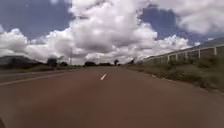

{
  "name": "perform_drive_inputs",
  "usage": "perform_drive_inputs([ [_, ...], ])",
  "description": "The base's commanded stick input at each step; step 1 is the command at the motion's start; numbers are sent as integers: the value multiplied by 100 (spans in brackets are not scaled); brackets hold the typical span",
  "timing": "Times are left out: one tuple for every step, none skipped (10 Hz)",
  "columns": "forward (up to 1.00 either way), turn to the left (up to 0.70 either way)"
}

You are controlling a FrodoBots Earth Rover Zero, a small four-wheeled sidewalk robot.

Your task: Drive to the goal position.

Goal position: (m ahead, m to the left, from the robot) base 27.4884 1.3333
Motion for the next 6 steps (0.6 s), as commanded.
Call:
perform_drive_inputs([
  [100,0],
  [100,0],
  [100,0],
  [100,0],
  [100,0],
  [100,0],
])
